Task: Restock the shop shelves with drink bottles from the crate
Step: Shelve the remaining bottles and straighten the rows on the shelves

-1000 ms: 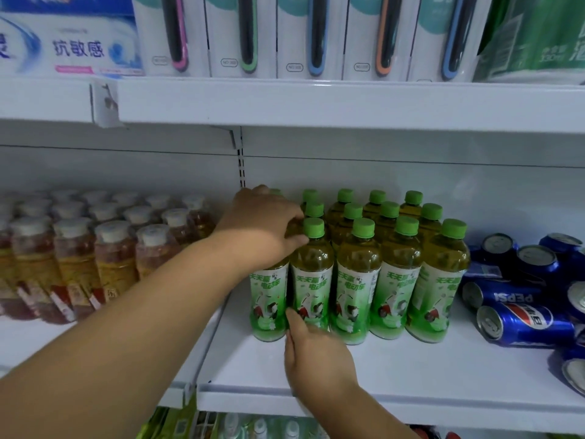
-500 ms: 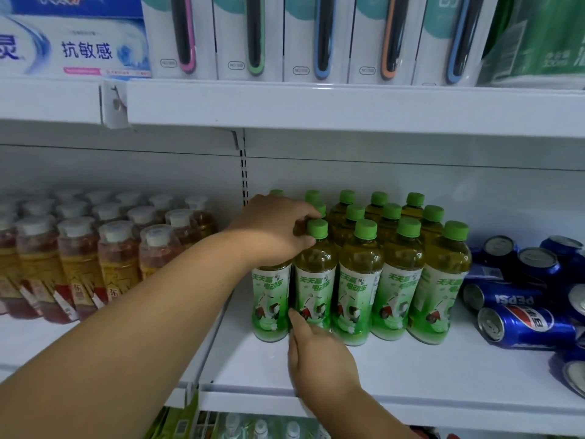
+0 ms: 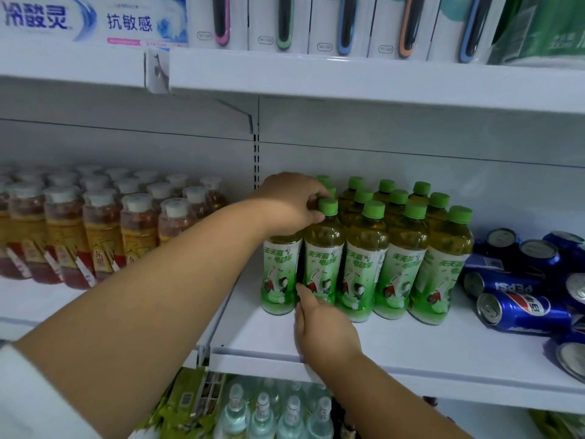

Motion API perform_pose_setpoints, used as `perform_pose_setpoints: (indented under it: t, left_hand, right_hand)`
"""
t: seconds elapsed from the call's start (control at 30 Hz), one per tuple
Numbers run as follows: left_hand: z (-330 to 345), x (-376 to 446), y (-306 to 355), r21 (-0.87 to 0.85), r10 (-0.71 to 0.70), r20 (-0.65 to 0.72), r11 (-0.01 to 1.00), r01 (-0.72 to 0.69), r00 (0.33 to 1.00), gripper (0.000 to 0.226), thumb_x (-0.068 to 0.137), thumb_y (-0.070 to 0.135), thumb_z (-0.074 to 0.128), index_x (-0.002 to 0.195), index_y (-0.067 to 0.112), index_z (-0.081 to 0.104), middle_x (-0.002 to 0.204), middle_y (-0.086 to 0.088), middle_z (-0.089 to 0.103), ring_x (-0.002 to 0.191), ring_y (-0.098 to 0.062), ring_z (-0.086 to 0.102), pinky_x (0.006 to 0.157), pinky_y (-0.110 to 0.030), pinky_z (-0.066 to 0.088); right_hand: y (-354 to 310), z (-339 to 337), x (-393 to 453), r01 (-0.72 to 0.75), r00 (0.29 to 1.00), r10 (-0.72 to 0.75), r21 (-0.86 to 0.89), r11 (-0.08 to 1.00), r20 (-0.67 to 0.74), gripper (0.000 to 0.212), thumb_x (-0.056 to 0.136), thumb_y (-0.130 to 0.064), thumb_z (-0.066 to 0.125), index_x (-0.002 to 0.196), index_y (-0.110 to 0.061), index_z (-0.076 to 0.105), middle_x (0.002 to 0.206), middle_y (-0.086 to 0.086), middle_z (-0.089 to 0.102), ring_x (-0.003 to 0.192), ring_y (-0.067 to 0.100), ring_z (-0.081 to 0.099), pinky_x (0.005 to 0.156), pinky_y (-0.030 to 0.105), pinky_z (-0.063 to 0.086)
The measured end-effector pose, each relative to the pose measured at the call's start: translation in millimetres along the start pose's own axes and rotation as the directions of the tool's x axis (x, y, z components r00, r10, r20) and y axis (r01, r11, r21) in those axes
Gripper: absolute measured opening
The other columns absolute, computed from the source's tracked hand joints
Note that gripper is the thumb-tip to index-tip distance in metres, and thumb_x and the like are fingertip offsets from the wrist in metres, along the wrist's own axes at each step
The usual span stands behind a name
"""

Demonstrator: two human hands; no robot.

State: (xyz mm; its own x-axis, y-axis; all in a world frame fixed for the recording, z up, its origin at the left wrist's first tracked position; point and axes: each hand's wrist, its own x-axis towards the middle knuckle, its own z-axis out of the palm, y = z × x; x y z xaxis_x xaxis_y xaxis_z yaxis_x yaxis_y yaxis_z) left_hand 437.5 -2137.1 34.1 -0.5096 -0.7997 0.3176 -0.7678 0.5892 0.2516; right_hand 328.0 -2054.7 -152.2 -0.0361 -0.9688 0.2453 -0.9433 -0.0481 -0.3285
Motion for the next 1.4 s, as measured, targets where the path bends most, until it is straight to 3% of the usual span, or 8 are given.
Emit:
perform_pose_setpoints:
  t: [0.17,0.27,0.47,0.6,0.77,1.03,1.2,1.4]
  left_hand:
    - [7.6,-10.9,-6.3,-0.073,-0.051,-0.200,0.997,0.037,0.979,0.049,0.085,0.044,0.078,0.128,0.029,0.061,0.121,0.012,0.066,0.112,-0.012,0.059,0.089,-0.029,0.046]
    - [13.1,-19.3,-16.2,-0.211,-0.098,-0.370,0.977,0.020,0.924,0.029,0.088,0.040,0.074,0.113,0.031,0.062,0.106,0.017,0.062,0.103,-0.009,0.057,0.080,-0.020,0.044]
    - [24.4,-40.4,-30.1,-0.445,-0.234,-0.654,0.888,-0.116,0.719,0.012,0.090,0.027,0.066,0.100,0.033,0.061,0.099,0.011,0.063,0.094,-0.008,0.058,0.072,-0.011,0.038]
    - [34.7,-36.2,-30.2,-0.567,-0.304,-0.584,0.816,-0.111,0.752,0.014,0.089,0.031,0.061,0.103,0.033,0.060,0.100,0.011,0.061,0.092,-0.006,0.058,0.071,-0.015,0.042]
    - [19.1,-9.1,-59.5,-0.781,-0.487,-0.278,0.616,0.100,0.828,0.012,0.100,0.021,0.057,0.106,0.029,0.063,0.111,0.003,0.069,0.093,-0.013,0.064,0.083,-0.023,0.050]
    - [3.5,32.5,-78.6,-0.619,-0.187,-0.014,0.773,0.138,0.982,0.029,0.088,0.032,0.079,0.115,0.029,0.072,0.098,0.021,0.067,0.091,0.003,0.064,0.083,-0.016,0.049]
    - [17.5,40.6,-81.4,-0.495,-0.188,-0.031,0.856,0.148,0.982,0.012,0.091,0.024,0.074,0.099,0.018,0.079,0.100,-0.001,0.076,0.094,-0.019,0.070,0.089,-0.033,0.054]
    - [17.8,40.8,-85.2,-0.464,-0.118,-0.088,0.884,0.065,0.989,0.012,0.090,0.029,0.075,0.097,0.019,0.079,0.093,0.005,0.073,0.084,-0.004,0.066,0.075,-0.024,0.052]
  right_hand:
    - [-0.5,-1.7,-2.8,0.006,1.000,-0.006,0.001,1.000,-0.017,0.044,0.105,-0.021,0.037,0.148,-0.024,0.036,0.110,0.009,0.066,0.091,0.033,0.063,0.062,0.032,0.039]
    - [-2.2,-12.0,-14.7,0.037,0.998,-0.035,0.032,0.999,-0.051,0.020,0.105,-0.022,0.037,0.116,-0.016,0.052,0.093,0.007,0.063,0.079,0.031,0.060,0.054,0.035,0.035]
    - [-30.5,-97.8,0.1,0.267,0.878,-0.178,0.147,0.953,-0.444,0.013,0.100,-0.027,0.055,0.100,-0.018,0.064,0.085,-0.006,0.062,0.073,0.012,0.057,0.062,0.031,0.049]
    - [-38.6,-157.9,45.9,0.240,0.837,-0.164,0.082,0.967,-0.522,0.010,0.098,-0.021,0.055,0.100,-0.015,0.062,0.090,0.002,0.061,0.077,0.022,0.058,0.065,0.034,0.049]
    - [-19.9,-193.6,105.1,0.070,0.938,-0.054,0.036,0.997,-0.342,0.019,0.102,-0.023,0.050,0.113,-0.018,0.065,0.115,0.003,0.066,0.100,0.021,0.060,0.079,0.027,0.042]
    - [-0.8,-200.1,163.1,0.128,0.988,-0.119,-0.086,0.988,0.099,0.022,0.093,-0.034,0.070,0.112,-0.024,0.071,0.109,-0.004,0.062,0.102,0.018,0.057,0.079,0.027,0.041]
    - [-3.7,-190.5,174.1,0.224,0.969,-0.195,-0.208,0.952,0.150,0.031,0.091,-0.037,0.072,0.115,-0.018,0.068,0.093,-0.007,0.052,0.092,0.018,0.053,0.071,0.028,0.037]
    - [-4.2,-190.3,176.2,0.252,0.964,-0.231,-0.181,0.951,0.130,0.039,0.089,-0.039,0.075,0.120,-0.017,0.069,0.096,-0.008,0.053,0.094,0.015,0.053,0.075,0.025,0.037]
